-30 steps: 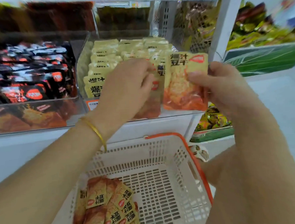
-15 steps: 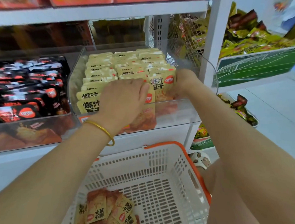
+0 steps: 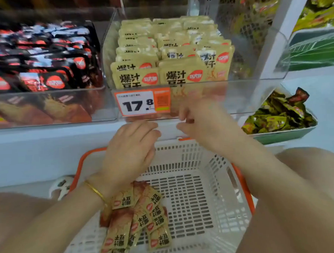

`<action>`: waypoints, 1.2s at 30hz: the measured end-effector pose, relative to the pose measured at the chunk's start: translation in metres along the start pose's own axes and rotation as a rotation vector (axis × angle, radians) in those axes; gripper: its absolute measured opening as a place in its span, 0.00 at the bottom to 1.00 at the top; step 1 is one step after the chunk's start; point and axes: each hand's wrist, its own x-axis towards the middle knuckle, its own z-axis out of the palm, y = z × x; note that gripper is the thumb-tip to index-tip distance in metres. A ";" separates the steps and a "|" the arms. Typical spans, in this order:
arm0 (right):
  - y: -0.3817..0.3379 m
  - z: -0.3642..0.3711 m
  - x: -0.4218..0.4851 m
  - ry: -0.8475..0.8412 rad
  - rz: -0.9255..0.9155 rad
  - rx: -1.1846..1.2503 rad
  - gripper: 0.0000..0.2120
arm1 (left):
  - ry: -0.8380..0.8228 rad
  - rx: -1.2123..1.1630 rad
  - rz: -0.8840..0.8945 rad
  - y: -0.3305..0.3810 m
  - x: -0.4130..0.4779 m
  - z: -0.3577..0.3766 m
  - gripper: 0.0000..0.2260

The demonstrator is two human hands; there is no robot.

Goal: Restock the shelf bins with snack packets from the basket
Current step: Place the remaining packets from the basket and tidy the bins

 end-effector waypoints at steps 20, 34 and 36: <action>0.055 0.367 -0.058 -0.757 -0.242 -0.571 0.27 | -0.734 -0.066 -0.516 -0.046 -0.089 0.087 0.11; 0.047 0.232 -0.008 -0.643 0.602 0.488 0.11 | -0.901 -0.400 -0.433 -0.004 -0.079 0.091 0.08; 0.037 0.199 -0.005 -0.571 0.820 0.936 0.09 | -0.867 -0.529 -0.420 0.005 -0.072 0.087 0.09</action>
